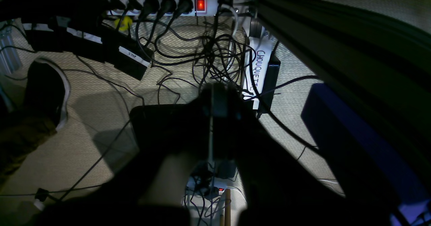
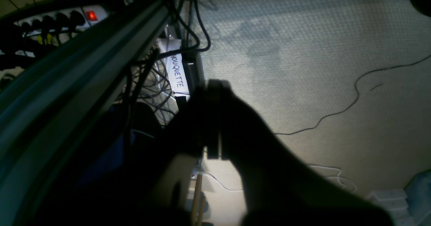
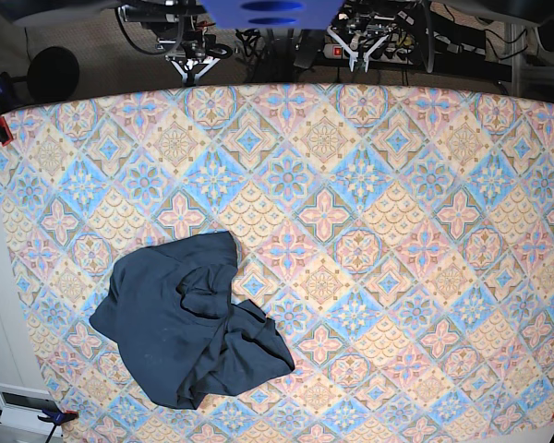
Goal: Layout the t-shirt on the table in an organized manner, then fold the t-shirt properly
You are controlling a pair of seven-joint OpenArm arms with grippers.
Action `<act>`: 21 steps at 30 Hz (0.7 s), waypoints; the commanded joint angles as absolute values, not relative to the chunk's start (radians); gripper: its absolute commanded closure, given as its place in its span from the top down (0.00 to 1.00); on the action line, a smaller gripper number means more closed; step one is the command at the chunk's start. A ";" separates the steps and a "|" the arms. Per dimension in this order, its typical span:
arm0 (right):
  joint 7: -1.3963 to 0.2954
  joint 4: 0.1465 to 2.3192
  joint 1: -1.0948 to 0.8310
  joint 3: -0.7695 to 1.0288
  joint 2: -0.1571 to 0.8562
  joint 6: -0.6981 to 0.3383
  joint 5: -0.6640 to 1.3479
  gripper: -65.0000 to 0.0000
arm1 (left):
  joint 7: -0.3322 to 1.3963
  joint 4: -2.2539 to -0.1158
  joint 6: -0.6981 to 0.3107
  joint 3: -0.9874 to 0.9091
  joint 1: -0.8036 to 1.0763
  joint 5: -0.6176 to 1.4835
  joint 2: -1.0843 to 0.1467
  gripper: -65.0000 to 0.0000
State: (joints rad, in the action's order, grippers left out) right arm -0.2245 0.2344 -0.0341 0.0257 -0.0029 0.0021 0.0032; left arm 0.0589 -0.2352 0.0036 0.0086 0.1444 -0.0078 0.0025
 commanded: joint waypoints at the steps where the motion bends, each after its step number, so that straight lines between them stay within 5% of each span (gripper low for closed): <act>1: -0.219 0.240 -0.033 0.028 -0.005 0.004 0.005 0.00 | 0.050 -0.240 0.004 0.004 0.143 -0.012 0.004 0.00; 21: -0.219 0.240 -0.033 0.025 -0.005 0.004 0.005 0.01 | 0.054 -0.311 0.004 0.005 0.174 -0.012 0.002 0.00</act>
State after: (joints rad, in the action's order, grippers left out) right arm -0.2218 0.2352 -0.0341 0.0254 -0.0029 0.0021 0.0032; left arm 0.0593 -0.3077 0.0036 0.0040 0.1688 -0.0082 0.0021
